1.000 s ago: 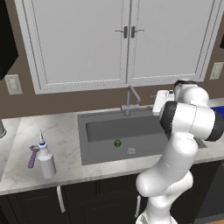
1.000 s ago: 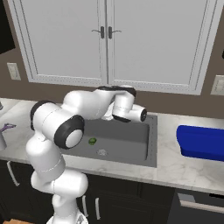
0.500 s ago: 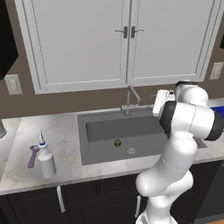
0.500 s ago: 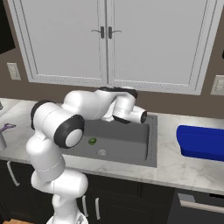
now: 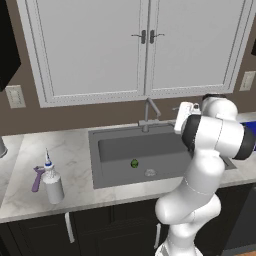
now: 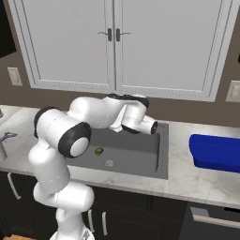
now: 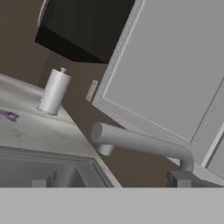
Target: Pick up all produce items and place them in the sink. Turn on the sink faucet to wash them. Then turn the sink off and put them in the tray.
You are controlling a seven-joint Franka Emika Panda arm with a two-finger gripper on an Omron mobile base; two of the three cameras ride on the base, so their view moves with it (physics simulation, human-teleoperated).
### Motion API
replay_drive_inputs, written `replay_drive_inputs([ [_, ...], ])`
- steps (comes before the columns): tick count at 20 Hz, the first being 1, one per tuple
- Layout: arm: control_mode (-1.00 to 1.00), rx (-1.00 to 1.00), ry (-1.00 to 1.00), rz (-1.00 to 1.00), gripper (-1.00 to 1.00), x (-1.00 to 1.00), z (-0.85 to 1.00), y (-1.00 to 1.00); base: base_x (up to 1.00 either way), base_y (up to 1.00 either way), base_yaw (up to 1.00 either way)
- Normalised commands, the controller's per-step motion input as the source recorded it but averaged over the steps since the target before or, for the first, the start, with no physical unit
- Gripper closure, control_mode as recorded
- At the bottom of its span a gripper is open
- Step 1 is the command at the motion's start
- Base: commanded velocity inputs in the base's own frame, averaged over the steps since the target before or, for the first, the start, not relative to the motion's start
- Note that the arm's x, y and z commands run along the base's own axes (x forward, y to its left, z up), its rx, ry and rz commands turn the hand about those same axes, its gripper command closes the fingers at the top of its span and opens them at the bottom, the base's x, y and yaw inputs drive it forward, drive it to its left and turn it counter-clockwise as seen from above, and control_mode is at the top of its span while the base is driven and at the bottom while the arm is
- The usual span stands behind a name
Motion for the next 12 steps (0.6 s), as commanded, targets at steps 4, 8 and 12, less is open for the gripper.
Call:
replay_drive_inputs([
  [4,-1.0,0.0,-0.06,0.0,-1.0,0.0,-0.02,-0.14,0.0,0.0,0.0],
  [8,-1.0,0.01,0.0,0.0,-1.0,0.0,-0.08,-0.33,0.0,0.0,0.0],
  [12,-1.0,0.01,0.0,0.0,-1.0,0.0,-0.1,-0.27,0.0,0.0,0.0],
])
